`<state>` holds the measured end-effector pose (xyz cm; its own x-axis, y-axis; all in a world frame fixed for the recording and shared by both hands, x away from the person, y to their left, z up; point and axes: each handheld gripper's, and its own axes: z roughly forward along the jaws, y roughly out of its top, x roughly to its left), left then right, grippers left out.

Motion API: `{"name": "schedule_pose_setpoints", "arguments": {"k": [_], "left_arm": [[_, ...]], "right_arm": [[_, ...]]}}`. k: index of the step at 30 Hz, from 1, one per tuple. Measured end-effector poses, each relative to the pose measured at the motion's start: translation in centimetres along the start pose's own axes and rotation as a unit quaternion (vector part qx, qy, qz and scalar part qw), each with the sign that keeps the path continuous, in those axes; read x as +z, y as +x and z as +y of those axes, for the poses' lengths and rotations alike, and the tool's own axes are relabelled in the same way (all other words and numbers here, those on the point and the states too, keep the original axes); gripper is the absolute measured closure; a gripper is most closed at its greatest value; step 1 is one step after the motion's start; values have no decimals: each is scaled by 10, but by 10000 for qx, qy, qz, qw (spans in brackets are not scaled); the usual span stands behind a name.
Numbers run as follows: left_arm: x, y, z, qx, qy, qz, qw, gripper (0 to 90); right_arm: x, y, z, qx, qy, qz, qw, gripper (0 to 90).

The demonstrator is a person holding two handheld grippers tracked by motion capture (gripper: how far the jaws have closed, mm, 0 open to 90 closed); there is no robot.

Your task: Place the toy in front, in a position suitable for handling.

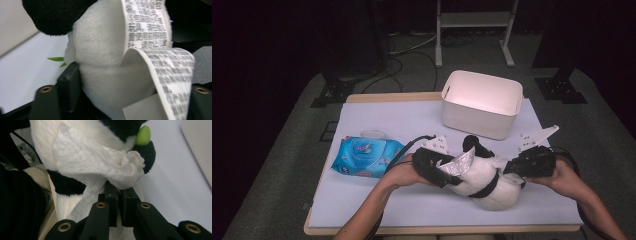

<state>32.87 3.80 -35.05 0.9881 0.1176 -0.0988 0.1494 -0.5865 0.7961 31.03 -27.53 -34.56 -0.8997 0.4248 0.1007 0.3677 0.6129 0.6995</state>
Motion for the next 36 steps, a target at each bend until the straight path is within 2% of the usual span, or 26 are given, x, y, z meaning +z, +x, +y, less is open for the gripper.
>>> {"name": "schedule_pose_setpoints", "arguments": {"k": [6,16,21,25,28,36], "left_arm": [[-10,2,14,152,69,106,9998,379],[-31,1,32,315,282,247,9988,391],[-27,-2,32,385,260,204,9987,385],[-23,-4,33,433,222,208,9986,379],[-21,-7,36,488,231,208,9983,377],[-18,-10,41,523,256,224,9981,376]], "right_arm": [[-2,-6,-1,161,-398,110,9990,853],[8,-8,3,190,-604,335,9974,852],[-3,-8,14,95,-597,243,9979,853],[-15,-7,25,-25,-489,96,9988,854],[-23,-6,32,-91,-531,70,9985,854],[-36,4,62,-446,-452,-63,9980,853]]}}
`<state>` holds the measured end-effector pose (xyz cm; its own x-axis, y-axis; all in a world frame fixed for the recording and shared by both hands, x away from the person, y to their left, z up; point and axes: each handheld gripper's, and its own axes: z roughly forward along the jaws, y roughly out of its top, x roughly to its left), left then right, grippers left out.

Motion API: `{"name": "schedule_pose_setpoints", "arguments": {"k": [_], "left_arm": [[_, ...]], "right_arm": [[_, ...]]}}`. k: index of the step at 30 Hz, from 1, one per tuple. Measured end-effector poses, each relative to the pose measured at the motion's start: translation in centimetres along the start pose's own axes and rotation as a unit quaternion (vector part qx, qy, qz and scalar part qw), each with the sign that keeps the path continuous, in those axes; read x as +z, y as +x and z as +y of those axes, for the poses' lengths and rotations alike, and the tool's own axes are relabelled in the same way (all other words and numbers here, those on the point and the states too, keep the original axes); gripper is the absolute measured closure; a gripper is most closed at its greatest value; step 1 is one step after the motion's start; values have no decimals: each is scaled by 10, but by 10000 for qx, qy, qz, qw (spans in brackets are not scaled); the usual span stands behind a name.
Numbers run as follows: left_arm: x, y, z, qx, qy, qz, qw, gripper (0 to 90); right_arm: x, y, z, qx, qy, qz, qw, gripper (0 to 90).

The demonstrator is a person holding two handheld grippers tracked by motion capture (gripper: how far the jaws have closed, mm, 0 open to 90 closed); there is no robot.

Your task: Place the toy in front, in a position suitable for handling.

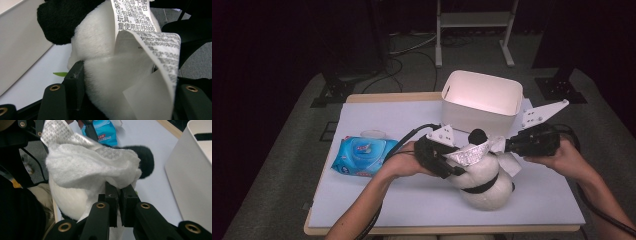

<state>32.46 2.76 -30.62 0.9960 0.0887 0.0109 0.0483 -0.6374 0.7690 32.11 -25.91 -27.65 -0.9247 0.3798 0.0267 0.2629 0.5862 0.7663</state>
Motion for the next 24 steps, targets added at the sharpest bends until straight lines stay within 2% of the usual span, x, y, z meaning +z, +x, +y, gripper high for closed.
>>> {"name": "schedule_pose_setpoints", "arguments": {"k": [4,10,15,24], "left_arm": [[3,-1,4,27,-5,-4,10000,376],[7,-4,10,72,17,-3,10000,374],[11,-3,9,4,8,-12,10000,335],[8,-3,5,-159,-172,41,9997,216]], "right_arm": [[0,5,17,-192,30,63,9998,852],[12,14,36,-493,357,120,9981,853],[15,13,31,-509,525,80,9973,855],[8,12,17,-431,466,1,9980,857]]}}
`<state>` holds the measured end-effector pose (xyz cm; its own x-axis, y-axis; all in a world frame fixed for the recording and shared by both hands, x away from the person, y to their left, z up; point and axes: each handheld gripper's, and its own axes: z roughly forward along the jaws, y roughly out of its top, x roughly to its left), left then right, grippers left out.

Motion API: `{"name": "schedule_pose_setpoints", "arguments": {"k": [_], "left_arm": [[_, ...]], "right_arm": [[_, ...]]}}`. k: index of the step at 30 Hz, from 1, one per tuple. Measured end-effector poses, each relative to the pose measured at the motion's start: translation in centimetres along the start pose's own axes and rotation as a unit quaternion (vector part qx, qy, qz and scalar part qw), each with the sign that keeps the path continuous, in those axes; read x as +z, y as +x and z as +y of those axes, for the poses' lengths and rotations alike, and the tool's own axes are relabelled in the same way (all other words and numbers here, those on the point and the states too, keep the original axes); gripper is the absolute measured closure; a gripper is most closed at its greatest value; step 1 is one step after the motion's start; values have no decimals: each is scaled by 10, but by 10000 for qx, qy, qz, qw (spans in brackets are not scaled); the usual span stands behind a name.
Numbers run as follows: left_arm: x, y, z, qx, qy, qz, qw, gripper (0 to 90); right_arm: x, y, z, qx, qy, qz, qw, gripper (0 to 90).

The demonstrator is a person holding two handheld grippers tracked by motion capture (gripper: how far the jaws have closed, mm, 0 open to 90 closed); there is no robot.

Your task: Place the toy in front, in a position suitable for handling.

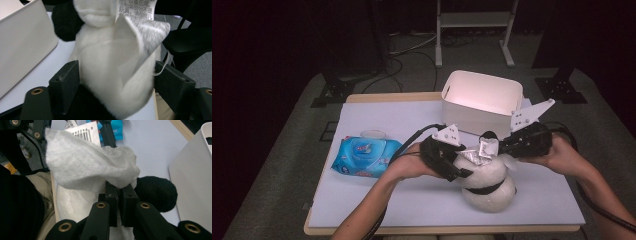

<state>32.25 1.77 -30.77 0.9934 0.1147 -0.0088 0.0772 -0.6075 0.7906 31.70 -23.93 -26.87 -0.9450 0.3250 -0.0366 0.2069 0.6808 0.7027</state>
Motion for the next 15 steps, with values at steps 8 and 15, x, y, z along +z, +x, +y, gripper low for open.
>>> {"name": "schedule_pose_setpoints", "arguments": {"k": [8,15], "left_arm": [[-5,3,-13,-195,-160,35,9997,202],[-3,3,-25,-369,-135,41,9992,201]], "right_arm": [[-7,1,-10,68,-60,-76,9999,857],[-10,1,-14,95,-40,-111,9999,857]]}}
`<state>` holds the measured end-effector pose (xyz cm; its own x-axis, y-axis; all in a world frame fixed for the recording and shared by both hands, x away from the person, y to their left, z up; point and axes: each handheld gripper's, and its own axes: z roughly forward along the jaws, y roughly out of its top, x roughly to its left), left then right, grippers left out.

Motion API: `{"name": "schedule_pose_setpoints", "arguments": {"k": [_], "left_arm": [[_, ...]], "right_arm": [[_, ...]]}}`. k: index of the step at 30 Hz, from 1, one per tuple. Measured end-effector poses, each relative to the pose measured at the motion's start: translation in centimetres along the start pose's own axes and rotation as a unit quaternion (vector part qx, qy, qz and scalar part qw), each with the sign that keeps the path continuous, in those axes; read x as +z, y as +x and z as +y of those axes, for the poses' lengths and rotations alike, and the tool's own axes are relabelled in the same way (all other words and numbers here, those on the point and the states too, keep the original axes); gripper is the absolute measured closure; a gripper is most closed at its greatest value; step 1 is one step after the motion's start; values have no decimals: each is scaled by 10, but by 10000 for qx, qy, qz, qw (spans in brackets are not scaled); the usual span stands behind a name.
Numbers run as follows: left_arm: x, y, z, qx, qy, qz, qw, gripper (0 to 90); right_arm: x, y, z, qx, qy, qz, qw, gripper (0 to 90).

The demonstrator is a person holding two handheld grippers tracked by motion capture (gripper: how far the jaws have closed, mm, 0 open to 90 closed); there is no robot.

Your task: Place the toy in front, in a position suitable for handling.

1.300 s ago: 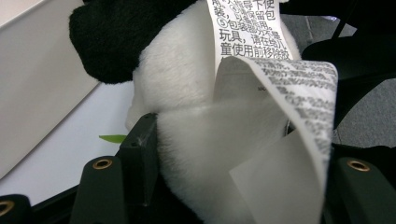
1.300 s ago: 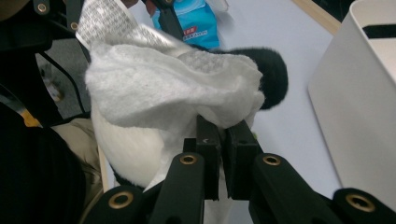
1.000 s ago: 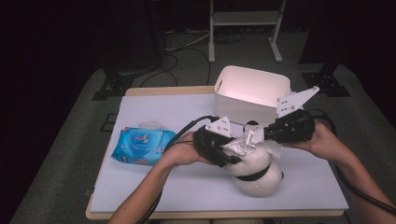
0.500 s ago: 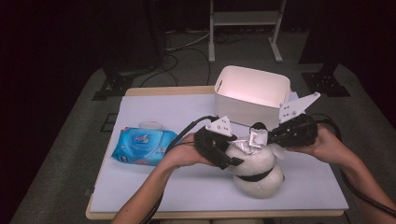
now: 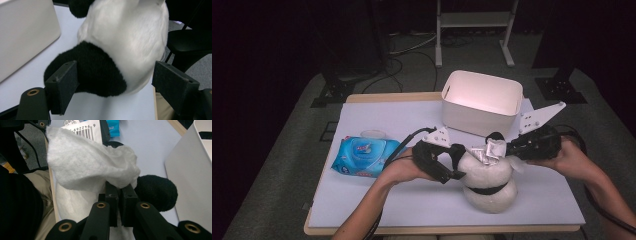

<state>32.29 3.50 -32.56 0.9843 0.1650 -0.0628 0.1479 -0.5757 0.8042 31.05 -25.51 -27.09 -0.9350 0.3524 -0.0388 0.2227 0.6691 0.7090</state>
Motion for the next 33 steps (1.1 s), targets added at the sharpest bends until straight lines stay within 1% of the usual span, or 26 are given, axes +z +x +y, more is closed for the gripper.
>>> {"name": "schedule_pose_setpoints", "arguments": {"k": [1,5,6,10,13,15,17,18,20,22,25,29,33], "left_arm": [[0,1,-1,35,47,0,10000,201],[3,2,-7,-42,37,-41,10000,201],[3,2,-7,-27,66,-51,10000,200],[10,3,-12,-154,102,-120,9998,198],[17,4,-15,-239,230,-177,9993,198],[24,4,-17,-290,257,-271,9989,198],[29,4,-18,-315,223,-318,9987,199],[32,5,-18,-340,169,-378,9986,204],[34,6,-19,-377,80,-385,9985,226],[34,6,-18,-375,-24,-367,9986,245],[32,6,-17,-360,-98,-350,9987,282],[27,7,-14,-343,-136,-331,9988,314],[18,9,-9,-277,-215,-242,9991,323]], "right_arm": [[-1,0,-1,-14,6,-6,10000,857],[-4,1,-3,11,9,-13,10000,857],[-4,0,-4,19,2,-30,10000,857],[-7,1,-8,73,-10,-46,10000,857],[-9,0,-10,72,-27,-33,10000,857],[-10,1,-11,74,-25,-31,10000,857],[-10,1,-11,66,-31,-11,10000,856],[-10,2,-11,61,-32,0,10000,857],[-11,2,-11,71,-52,30,10000,856],[-12,2,-11,80,-48,-25,10000,856],[-14,1,-12,105,-113,-32,9999,856],[-15,1,-10,138,-252,23,9996,856],[-15,0,-6,128,-312,31,9994,856]]}}
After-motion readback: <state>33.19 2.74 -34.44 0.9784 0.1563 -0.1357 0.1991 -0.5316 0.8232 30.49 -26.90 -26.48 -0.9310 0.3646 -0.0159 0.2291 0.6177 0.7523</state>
